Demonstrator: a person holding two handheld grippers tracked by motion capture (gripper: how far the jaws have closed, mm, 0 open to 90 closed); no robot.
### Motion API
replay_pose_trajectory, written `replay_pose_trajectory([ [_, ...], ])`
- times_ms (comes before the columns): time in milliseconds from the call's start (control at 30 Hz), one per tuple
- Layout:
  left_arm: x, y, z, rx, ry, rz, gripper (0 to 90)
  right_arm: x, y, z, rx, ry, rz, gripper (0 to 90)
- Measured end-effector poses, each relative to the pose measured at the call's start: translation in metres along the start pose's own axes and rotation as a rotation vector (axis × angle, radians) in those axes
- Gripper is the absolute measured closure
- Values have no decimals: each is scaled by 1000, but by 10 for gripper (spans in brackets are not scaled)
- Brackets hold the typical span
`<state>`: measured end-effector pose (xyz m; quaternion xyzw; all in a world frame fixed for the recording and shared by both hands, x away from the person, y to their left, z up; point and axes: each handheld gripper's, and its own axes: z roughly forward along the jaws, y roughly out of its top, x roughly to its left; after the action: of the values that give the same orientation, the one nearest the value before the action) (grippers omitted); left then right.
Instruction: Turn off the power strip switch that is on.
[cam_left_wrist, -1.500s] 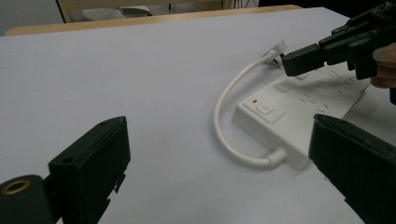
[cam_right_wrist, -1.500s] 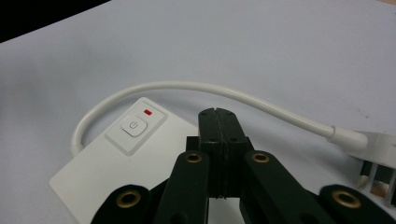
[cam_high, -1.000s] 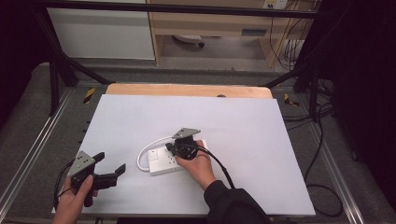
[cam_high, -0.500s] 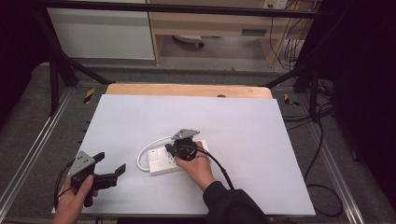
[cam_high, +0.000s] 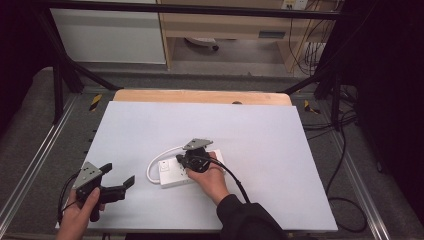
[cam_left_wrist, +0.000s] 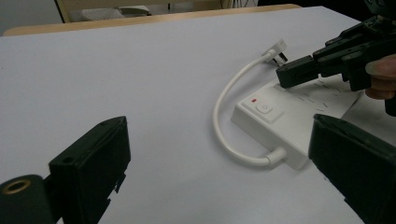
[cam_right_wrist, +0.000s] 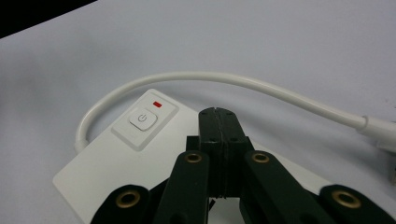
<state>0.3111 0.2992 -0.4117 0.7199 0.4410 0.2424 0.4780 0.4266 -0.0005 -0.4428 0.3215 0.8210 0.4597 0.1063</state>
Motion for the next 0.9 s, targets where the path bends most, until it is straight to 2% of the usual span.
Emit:
replay_pose_trajectory([
  [900,0,0,1,6,0,4,55,4,0,2,1,-11,-7,900],
])
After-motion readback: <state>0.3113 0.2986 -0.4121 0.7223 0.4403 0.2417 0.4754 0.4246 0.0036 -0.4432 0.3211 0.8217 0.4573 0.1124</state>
